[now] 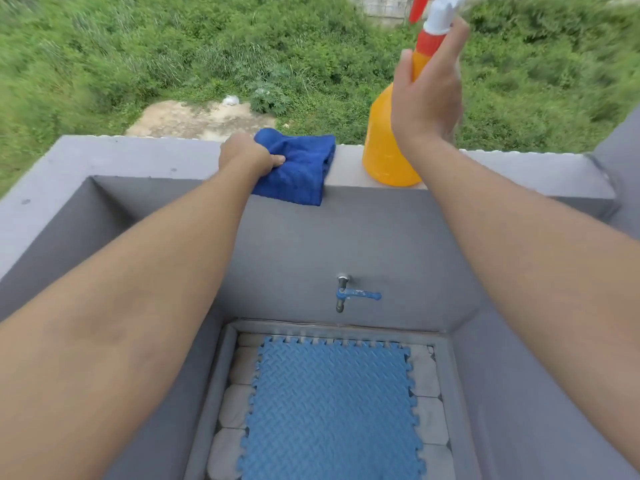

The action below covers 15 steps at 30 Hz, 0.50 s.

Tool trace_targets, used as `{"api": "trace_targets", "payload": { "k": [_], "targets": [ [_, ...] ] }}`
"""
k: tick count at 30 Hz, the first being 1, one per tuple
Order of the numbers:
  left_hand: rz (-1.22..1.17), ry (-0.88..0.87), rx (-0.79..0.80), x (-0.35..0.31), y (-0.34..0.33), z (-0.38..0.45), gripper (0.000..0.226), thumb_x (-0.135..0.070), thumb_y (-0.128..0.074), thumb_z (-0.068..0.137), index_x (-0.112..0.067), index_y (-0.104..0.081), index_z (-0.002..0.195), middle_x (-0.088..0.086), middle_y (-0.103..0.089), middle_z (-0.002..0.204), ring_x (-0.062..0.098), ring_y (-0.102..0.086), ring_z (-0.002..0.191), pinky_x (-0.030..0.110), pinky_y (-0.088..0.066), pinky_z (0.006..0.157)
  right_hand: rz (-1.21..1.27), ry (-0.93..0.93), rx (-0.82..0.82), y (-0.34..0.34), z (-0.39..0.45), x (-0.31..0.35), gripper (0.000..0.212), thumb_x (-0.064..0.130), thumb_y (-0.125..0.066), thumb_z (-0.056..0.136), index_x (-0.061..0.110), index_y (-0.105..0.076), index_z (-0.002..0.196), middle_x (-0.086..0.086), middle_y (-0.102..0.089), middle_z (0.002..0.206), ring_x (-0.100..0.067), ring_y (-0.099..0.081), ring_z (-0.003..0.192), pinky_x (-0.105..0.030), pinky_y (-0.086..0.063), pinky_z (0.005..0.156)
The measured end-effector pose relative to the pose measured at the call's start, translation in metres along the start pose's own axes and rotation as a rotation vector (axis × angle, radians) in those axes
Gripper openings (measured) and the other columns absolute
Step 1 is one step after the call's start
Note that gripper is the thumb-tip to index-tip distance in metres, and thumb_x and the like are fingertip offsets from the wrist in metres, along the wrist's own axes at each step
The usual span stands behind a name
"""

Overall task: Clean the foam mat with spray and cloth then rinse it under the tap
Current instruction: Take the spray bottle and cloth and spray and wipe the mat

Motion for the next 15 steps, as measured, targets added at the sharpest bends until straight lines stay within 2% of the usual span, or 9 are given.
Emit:
{"api": "trace_targets", "payload": {
  "k": [2, 4, 6, 7, 9, 10, 12, 15],
  "targets": [
    [-0.092, -0.013, -0.001, 0.008, -0.002, -0.016, 0.052, -0.036, -0.072, 0.081, -0.007, -0.051, 0.118, 0.01, -0.057, 0.118, 0.029, -0.058, 0.107, 0.035, -0.042, 0.072, 0.007, 0.001, 0.028, 0.006, -0.006, 0.003, 0.053, 0.031, -0.045, 0.097, 0.003, -0.035, 0.14, -0.003, -0.064, 0.118, -0.02, -0.06, 0.091, -0.029, -0.041, 0.071],
    [-0.224, -0.014, 0.044, 0.018, -0.007, -0.035, 0.04, -0.03, -0.067, 0.08, -0.01, -0.051, 0.111, 0.005, -0.058, 0.102, 0.027, -0.058, 0.097, 0.035, -0.044, 0.068, -0.006, -0.01, 0.083, 0.016, -0.012, 0.007, 0.054, 0.033, -0.047, 0.095, 0.009, -0.034, 0.143, 0.001, -0.062, 0.111, -0.019, -0.058, 0.092, -0.026, -0.034, 0.07],
    [-0.412, -0.01, 0.1, 0.03, -0.012, -0.053, 0.031, -0.024, -0.063, 0.079, -0.009, -0.054, 0.103, 0.005, -0.06, 0.088, 0.029, -0.063, 0.094, 0.037, -0.051, 0.072, -0.017, -0.029, 0.111, 0.034, -0.017, 0.01, 0.04, 0.033, -0.053, 0.089, 0.019, -0.046, 0.126, 0.006, -0.058, 0.096, -0.014, -0.052, 0.083, -0.027, -0.037, 0.068],
    [-0.502, -0.017, 0.117, 0.037, -0.014, -0.062, 0.029, -0.021, -0.062, 0.079, -0.007, -0.057, 0.104, 0.008, -0.063, 0.089, 0.03, -0.066, 0.093, 0.039, -0.053, 0.075, -0.026, -0.042, 0.106, 0.045, -0.021, 0.008, 0.031, 0.035, -0.055, 0.084, 0.02, -0.05, 0.111, 0.006, -0.059, 0.091, -0.013, -0.054, 0.081, -0.027, -0.04, 0.068],
    [-0.64, -0.012, 0.152, 0.058, -0.015, -0.08, 0.033, -0.016, -0.062, 0.08, -0.003, -0.058, 0.11, 0.011, -0.068, 0.097, 0.028, -0.068, 0.09, 0.041, -0.056, 0.078, -0.016, -0.06, 0.09, 0.07, -0.043, 0.005, 0.033, 0.042, -0.055, 0.075, 0.017, -0.056, 0.096, 0.003, -0.068, 0.084, -0.015, -0.064, 0.08, -0.025, -0.048, 0.069],
    [-0.693, 0.003, 0.182, 0.073, -0.018, -0.089, 0.034, -0.014, -0.064, 0.08, -0.002, -0.058, 0.112, 0.012, -0.069, 0.1, 0.026, -0.069, 0.089, 0.041, -0.058, 0.076, 0.002, -0.06, 0.08, 0.083, -0.061, 0.003, 0.041, 0.045, -0.055, 0.072, 0.013, -0.06, 0.097, 0.001, -0.07, 0.081, -0.016, -0.067, 0.078, -0.029, -0.051, 0.07],
    [-0.768, 0.047, 0.235, 0.111, -0.025, -0.104, 0.036, -0.013, -0.068, 0.08, -0.002, -0.058, 0.112, 0.01, -0.07, 0.099, 0.024, -0.071, 0.085, 0.038, -0.059, 0.069, 0.01, -0.072, 0.091, 0.104, -0.109, -0.006, 0.049, 0.046, -0.059, 0.07, 0.01, -0.067, 0.102, 0.004, -0.069, 0.075, -0.01, -0.067, 0.071, -0.028, -0.052, 0.069],
    [-0.832, 0.148, 0.287, 0.185, -0.048, -0.125, 0.041, -0.015, -0.073, 0.078, -0.002, -0.058, 0.113, 0.01, -0.071, 0.1, 0.024, -0.072, 0.083, 0.04, -0.06, 0.07, 0.124, -0.108, 0.265, 0.11, -0.207, -0.031, 0.043, 0.037, -0.066, 0.075, 0.014, -0.066, 0.112, 0.012, -0.069, 0.083, -0.005, -0.069, 0.071, -0.025, -0.054, 0.07]
  ]
}}
Point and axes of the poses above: each hand's wrist, its own z-axis towards the middle knuckle, its own y-axis out of the back of the hand, x = y × z, the point moved 9 cm from there along z, towards the middle knuckle
